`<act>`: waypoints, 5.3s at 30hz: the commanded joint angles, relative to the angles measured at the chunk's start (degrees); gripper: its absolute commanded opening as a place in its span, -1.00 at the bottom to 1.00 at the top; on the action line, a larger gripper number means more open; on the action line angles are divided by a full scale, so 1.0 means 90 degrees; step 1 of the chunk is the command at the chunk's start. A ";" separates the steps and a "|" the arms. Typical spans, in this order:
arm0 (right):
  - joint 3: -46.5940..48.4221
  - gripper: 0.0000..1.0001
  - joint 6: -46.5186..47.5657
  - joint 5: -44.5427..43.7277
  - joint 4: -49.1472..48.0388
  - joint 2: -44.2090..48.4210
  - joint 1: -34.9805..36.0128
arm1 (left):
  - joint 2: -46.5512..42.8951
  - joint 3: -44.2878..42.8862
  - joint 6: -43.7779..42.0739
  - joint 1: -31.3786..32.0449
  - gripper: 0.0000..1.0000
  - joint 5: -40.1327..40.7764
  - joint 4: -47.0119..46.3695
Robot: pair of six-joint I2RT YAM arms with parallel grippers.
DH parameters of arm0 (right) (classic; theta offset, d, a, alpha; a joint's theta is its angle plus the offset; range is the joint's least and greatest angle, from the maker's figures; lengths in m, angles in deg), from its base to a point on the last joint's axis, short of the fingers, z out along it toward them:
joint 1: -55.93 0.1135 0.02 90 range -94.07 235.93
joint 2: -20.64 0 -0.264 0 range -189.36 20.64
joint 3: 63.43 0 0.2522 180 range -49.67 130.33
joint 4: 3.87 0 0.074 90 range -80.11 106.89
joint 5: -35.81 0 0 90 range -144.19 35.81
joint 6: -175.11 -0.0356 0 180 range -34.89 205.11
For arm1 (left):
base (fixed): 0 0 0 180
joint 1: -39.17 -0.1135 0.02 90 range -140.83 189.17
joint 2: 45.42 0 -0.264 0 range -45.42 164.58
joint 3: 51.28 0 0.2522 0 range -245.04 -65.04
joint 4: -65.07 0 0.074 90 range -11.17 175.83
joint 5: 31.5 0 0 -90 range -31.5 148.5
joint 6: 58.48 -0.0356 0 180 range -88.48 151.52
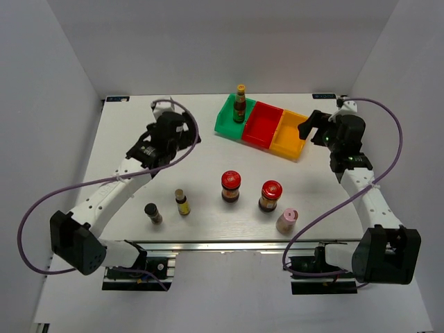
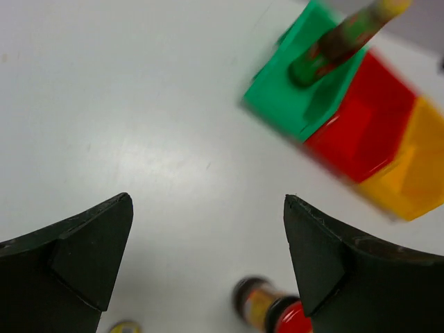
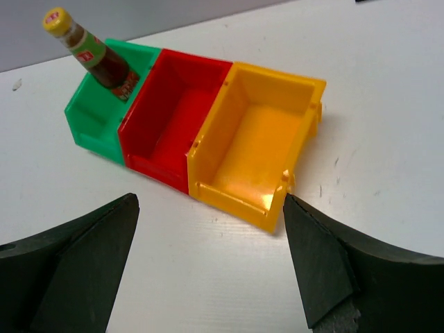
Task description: Organize the condiment bottles
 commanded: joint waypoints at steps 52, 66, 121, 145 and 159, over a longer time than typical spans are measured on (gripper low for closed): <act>-0.1195 0.79 -0.0300 -0.1120 0.0161 0.0470 -0.0025 | -0.0889 0.1667 0.1144 0.2041 -0.51 0.0843 0.3040; -0.1010 0.79 -0.0232 -0.1237 0.0258 0.0382 -0.0025 | 0.1023 -0.0946 -0.1111 0.1798 -1.00 0.2055 0.0950; -0.0746 0.79 0.0149 -0.1462 0.0591 -0.0340 -0.0074 | 0.6924 -0.7238 -0.3162 0.0000 -0.70 -0.1881 -0.0652; -0.0648 0.79 0.0217 -0.1160 0.0630 -0.0145 -0.0083 | 0.6768 -0.7064 -0.3221 0.0020 0.61 -0.1939 -0.0691; 0.0064 0.79 0.1992 -0.0202 0.1117 0.0343 0.2511 | 0.3802 -0.3766 -0.2617 0.0020 0.96 -0.1843 -0.0974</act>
